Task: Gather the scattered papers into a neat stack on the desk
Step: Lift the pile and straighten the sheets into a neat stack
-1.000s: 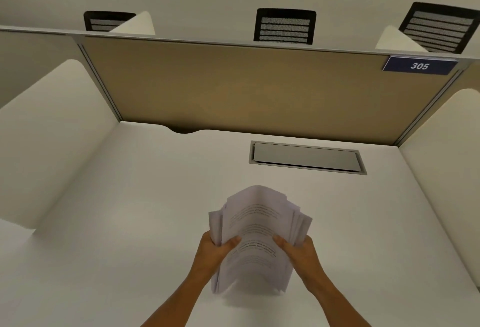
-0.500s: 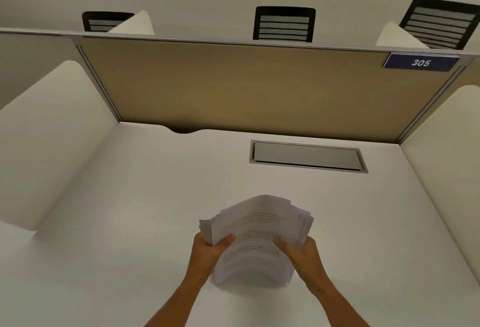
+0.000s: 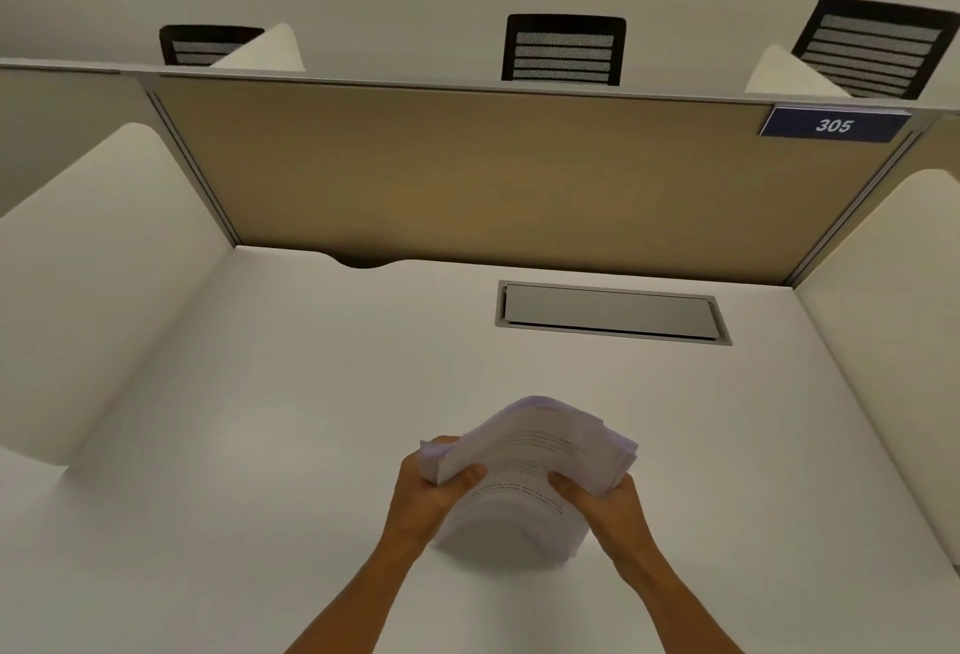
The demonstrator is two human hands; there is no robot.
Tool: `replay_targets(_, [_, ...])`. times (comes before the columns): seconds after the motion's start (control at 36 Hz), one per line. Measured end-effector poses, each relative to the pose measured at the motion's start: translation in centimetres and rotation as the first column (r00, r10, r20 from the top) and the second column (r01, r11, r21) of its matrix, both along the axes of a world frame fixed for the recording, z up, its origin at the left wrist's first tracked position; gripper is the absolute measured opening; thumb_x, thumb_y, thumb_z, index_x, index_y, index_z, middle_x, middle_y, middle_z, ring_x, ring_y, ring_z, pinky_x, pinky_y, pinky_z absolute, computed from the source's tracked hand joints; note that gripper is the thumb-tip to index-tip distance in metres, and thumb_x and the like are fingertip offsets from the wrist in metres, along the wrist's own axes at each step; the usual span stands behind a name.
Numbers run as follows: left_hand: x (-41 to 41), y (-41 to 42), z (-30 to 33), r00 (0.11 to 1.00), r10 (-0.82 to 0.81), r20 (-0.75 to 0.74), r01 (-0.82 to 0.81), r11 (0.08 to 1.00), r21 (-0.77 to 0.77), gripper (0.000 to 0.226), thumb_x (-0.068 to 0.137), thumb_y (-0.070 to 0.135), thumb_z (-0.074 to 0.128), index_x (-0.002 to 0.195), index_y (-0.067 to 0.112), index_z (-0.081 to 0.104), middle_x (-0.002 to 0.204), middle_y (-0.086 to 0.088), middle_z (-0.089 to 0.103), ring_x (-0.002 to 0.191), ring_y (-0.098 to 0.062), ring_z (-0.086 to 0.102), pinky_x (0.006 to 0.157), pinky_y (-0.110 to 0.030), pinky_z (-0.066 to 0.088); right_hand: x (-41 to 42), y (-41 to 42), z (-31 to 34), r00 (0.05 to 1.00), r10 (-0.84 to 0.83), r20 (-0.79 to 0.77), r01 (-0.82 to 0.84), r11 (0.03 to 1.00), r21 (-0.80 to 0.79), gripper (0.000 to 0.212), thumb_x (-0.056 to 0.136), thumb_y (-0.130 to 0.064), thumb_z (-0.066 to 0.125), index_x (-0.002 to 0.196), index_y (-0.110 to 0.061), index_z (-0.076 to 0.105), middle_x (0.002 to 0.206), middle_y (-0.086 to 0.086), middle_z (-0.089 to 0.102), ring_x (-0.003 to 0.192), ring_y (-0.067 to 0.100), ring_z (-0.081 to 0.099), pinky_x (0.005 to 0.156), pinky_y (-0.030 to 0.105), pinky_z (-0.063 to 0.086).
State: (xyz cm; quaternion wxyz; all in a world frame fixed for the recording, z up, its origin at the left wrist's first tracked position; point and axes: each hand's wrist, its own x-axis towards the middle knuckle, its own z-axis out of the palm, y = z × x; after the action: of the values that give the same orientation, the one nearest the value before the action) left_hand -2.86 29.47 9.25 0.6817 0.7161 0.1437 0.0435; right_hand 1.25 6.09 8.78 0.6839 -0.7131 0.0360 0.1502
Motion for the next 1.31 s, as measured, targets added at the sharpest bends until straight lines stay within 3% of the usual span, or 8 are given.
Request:
replay_targets(0.5, [-0.5,-0.2,0.0,0.98,0.182,-0.076,-0.181,0.983,0.019,0.033,0.061,0.051,0.082,0.081,0.026,0.075,0.073,0.004,0.076,0.066,-0.015,0.073,0.049,-0.019,0.055,0.5,-0.2,1.3,0.999,0.035,-0.036,-0.035,0.999,0.007,0.045,0.061,-0.046,0.086,0.101,-0.027,0.078,0.098,0.001,0.08,0.088,0.021,0.077,0.069,0.032,0.063])
replay_targets(0.69, [-0.7,-0.2,-0.9,0.986,0.11,-0.122,-0.11,0.994,0.008,0.037,0.068,0.038,0.084,0.101,0.027,0.073,0.088,0.003,0.078,0.085,-0.016,0.074,0.061,-0.024,0.059,0.4,-0.4,0.3,0.993,0.115,0.031,-0.114,0.993,-0.03,0.044,0.079,-0.02,0.083,0.119,-0.029,0.069,0.111,0.0,0.076,0.101,0.017,0.073,0.08,0.037,0.063])
replay_targets(0.83, [-1.1,0.5,-1.8,0.98,0.1,-0.17,-0.092,0.994,0.05,0.032,0.066,0.039,0.085,0.093,0.038,0.07,0.09,0.008,0.077,0.093,-0.02,0.072,0.062,-0.021,0.059,0.5,-0.4,-0.2,0.995,0.095,0.006,-0.092,0.98,-0.177,0.019,0.088,-0.025,0.072,0.098,-0.041,0.074,0.096,-0.005,0.079,0.09,0.015,0.075,0.083,0.043,0.063])
replay_targets(0.94, [-1.0,1.9,0.5,0.975,0.186,0.123,-0.216,0.923,0.319,0.084,0.064,0.049,0.085,0.135,0.036,0.042,0.138,0.012,0.051,0.127,0.003,0.046,0.097,-0.013,0.045,1.2,-0.6,0.6,0.991,0.134,-0.006,-0.129,0.945,-0.299,0.007,0.09,-0.032,0.072,0.093,-0.036,0.076,0.09,0.0,0.078,0.084,0.02,0.074,0.08,0.045,0.062])
replay_targets(1.0, [-0.3,2.6,2.6,0.931,0.142,0.336,-0.306,0.806,0.508,0.1,0.068,0.046,0.083,0.147,0.031,0.025,0.155,0.003,0.03,0.144,-0.009,0.028,0.115,-0.028,0.029,1.8,-0.6,1.0,0.984,0.178,0.007,-0.163,0.916,-0.367,0.013,0.092,-0.032,0.07,0.094,-0.022,0.077,0.087,0.005,0.078,0.079,0.025,0.073,0.075,0.045,0.059])
replay_targets(1.08, [1.7,3.3,6.0,0.925,-0.261,0.276,-0.074,0.588,0.805,0.091,0.076,0.056,0.07,0.15,0.032,0.021,0.161,0.003,0.024,0.15,-0.017,0.017,0.123,-0.041,0.015,2.6,-0.3,2.2,0.964,0.254,0.072,-0.194,0.865,-0.462,0.018,0.094,-0.029,0.068,0.077,-0.025,0.072,0.069,-0.007,0.072,0.059,0.008,0.062,0.057,0.025,0.047])
replay_targets(1.17, [3.0,2.8,7.4,0.89,-0.456,-0.015,0.227,0.413,0.882,0.076,0.082,0.049,0.067,0.147,0.037,0.03,0.16,0.011,0.025,0.146,-0.015,0.027,0.115,-0.048,0.035,3.4,0.5,3.8,0.896,0.422,0.142,-0.269,0.768,-0.581,0.018,0.098,-0.028,0.062,0.091,-0.032,0.078,0.08,-0.012,0.076,0.069,0.01,0.068,0.059,0.016,0.046])
replay_targets(1.31, [4.6,2.6,7.2,0.87,-0.452,-0.197,0.452,0.57,0.686,0.047,0.088,0.038,0.067,0.132,0.041,0.053,0.14,0.014,0.055,0.119,-0.008,0.056,0.101,-0.033,0.049,4.1,1.9,6.7,0.724,0.676,0.137,-0.325,0.509,-0.797,0.023,0.098,-0.032,0.057,0.114,-0.038,0.073,0.102,-0.012,0.078,0.08,0.009,0.068,0.066,0.015,0.051])
